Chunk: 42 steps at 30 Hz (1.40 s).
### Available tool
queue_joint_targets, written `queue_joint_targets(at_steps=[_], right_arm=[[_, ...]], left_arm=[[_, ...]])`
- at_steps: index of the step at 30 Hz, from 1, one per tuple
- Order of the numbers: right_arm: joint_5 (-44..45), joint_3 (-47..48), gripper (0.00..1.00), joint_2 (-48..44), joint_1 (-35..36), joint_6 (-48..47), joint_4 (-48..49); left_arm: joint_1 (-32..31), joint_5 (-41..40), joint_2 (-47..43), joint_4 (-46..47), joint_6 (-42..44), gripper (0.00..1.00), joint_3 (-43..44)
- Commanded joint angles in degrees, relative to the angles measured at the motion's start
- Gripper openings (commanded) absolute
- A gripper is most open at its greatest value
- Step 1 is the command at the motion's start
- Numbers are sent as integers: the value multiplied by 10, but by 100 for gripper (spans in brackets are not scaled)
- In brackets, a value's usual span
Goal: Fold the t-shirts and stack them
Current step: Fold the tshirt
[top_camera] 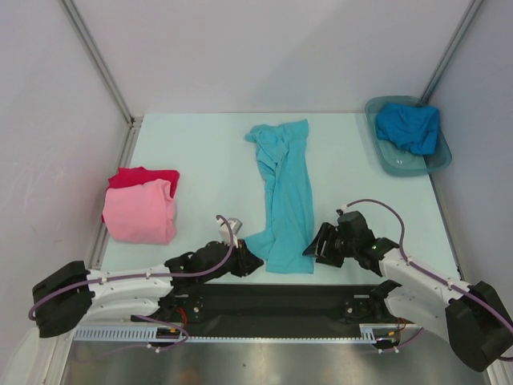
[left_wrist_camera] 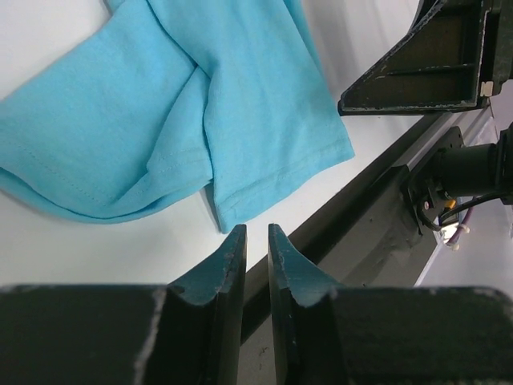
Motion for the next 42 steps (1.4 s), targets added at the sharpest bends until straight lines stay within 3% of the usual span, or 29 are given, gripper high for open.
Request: queue_joint_targets(at_steps=[1, 12, 28, 42], right_arm=[[0, 24, 62, -15, 2, 1, -2], [-3, 63, 61, 42, -22, -30, 17], [-19, 50, 61, 67, -51, -43, 42], [-31, 44, 59, 74, -62, -48, 55]], left_arm=[[-5, -16, -8, 8, 3, 22, -2], [-5, -40, 23, 14, -14, 23, -24], [-11, -24, 116, 53, 9, 22, 34], [8, -61, 71, -32, 43, 25, 46]])
